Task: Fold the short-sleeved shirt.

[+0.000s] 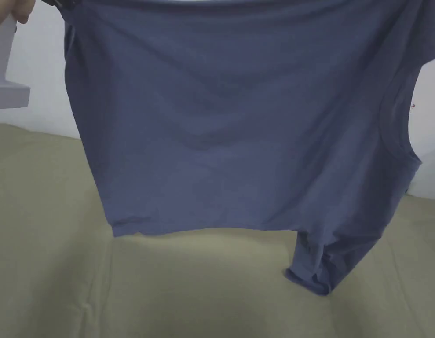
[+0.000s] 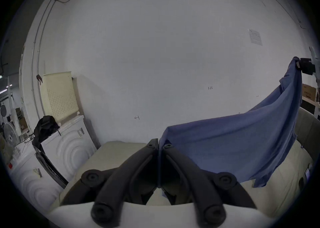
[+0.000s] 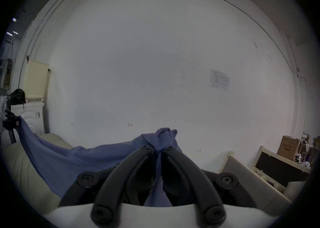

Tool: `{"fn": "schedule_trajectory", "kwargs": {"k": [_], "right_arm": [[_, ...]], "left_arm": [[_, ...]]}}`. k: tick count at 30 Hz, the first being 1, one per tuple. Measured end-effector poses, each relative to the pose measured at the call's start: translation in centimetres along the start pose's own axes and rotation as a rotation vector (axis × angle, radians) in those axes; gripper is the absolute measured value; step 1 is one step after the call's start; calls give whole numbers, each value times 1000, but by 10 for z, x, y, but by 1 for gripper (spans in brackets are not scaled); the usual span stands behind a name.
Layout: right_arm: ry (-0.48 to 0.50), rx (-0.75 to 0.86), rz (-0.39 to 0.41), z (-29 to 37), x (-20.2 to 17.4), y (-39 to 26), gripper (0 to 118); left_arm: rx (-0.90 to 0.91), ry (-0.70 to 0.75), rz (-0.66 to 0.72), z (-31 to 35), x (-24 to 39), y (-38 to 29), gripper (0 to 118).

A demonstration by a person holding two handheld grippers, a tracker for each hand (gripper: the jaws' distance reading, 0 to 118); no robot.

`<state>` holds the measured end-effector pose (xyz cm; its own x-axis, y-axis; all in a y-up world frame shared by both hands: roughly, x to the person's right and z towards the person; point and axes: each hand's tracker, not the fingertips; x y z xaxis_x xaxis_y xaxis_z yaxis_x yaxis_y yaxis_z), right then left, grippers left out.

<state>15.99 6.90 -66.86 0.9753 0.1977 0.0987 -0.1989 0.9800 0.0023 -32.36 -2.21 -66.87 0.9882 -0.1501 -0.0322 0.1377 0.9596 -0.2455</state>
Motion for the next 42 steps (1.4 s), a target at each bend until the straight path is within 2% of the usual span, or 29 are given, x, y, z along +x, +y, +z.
{"fn": "schedule_trajectory", "kwargs": {"k": [10, 13, 17, 19, 25, 29, 33, 36, 37, 38, 40, 42], "right_arm": [[83, -122, -7, 56, 2, -84, 9], [102, -194, -63, 68, 8, -106, 9], [83, -235, -64, 85, 13, -128, 9], [78, -264, -97, 97, 15, -141, 9], [86, -304, -113, 142, 18, -173, 9], [83, -330, -161, 173, 15, -194, 9], [72, -370, -168, 205, 6, -216, 9], [59, -398, -144, 230, -2, -230, 9], [61, -404, -149, 239, -3, -233, 9], [61, -412, -157, 247, -3, -237, 9], [61, -422, -174, 267, -2, -246, 9], [55, -427, -181, 285, 0, -255, 9]], "left_arm": [[-23, -73, -4, 16, 5, -49, 3], [-45, -100, -20, 24, 8, -59, 3], [-94, -152, 23, 33, 9, -70, 3], [-105, -169, 48, 37, 11, -80, 3], [-142, -203, 38, 56, 20, -111, 3], [-184, -231, 81, 73, 22, -134, 3], [-240, -242, 103, 88, 24, -154, 3], [-267, -239, 122, 85, 24, -150, 3], [-282, -240, 135, 112, 5, -189, 3], [-287, -236, 140, 120, -1, -201, 3], [-301, -234, 161, 123, -4, -203, 3], [-312, -236, 180, 104, -56, -273, 3]]}}
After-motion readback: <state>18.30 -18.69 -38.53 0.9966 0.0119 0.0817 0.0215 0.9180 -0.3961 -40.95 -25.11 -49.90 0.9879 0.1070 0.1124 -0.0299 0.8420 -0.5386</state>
